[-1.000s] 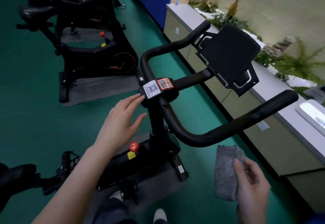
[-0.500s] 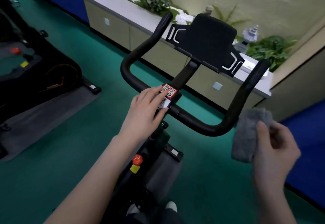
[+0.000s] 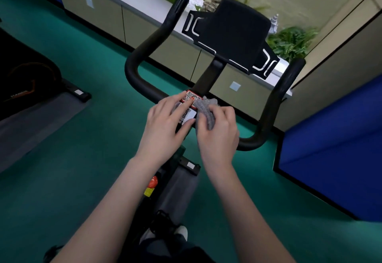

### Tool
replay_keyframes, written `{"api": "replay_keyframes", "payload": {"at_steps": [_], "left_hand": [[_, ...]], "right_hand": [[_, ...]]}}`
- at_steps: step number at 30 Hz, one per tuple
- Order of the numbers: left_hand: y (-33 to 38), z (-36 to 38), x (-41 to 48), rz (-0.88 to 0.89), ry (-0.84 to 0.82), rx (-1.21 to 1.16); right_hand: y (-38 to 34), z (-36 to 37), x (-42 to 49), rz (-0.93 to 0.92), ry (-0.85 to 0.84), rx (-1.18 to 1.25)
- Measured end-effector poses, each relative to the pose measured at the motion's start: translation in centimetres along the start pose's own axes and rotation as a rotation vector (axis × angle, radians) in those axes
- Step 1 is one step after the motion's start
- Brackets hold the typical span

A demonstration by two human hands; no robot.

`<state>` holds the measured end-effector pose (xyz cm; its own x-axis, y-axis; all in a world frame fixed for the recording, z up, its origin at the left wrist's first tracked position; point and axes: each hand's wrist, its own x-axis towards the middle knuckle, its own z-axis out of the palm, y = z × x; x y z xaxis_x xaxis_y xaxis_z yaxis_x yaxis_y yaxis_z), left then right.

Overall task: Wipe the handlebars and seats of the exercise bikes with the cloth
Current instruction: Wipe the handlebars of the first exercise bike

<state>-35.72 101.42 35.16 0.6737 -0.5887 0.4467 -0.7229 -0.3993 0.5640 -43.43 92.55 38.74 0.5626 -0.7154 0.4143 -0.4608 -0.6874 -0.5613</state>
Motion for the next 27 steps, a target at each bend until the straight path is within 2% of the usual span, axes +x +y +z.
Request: {"api": "replay_keyframes", "payload": {"at_steps": [8,14,17,19,22,27], "left_hand": [[-0.2,0.4,0.0,0.005,0.027,-0.024],[-0.2,0.5,0.0,-0.007,0.040,-0.042],[-0.1,0.5,0.0,-0.014,0.035,-0.043],[-0.1,0.4,-0.1,-0.015,0.027,-0.036],[-0.1,0.4,0.0,-0.005,0.026,-0.030],[-0.1,0.4,0.1,0.002,0.023,-0.011]], "right_hand": [[1.1,-1.4,0.1,-0.073,-0.076,-0.095],[4.4,-5.3,0.8,0.059,-0.075,-0.167],[3.8,-5.5,2.9,0.034,-0.074,-0.099],[2.7,-4.4,4.5,-0.004,-0.152,-0.075],[1.6,-2.3,5.6,-0.023,-0.358,-0.075],[3.1,-2.2,6.1,-0.030,-0.595,-0.090]]}}
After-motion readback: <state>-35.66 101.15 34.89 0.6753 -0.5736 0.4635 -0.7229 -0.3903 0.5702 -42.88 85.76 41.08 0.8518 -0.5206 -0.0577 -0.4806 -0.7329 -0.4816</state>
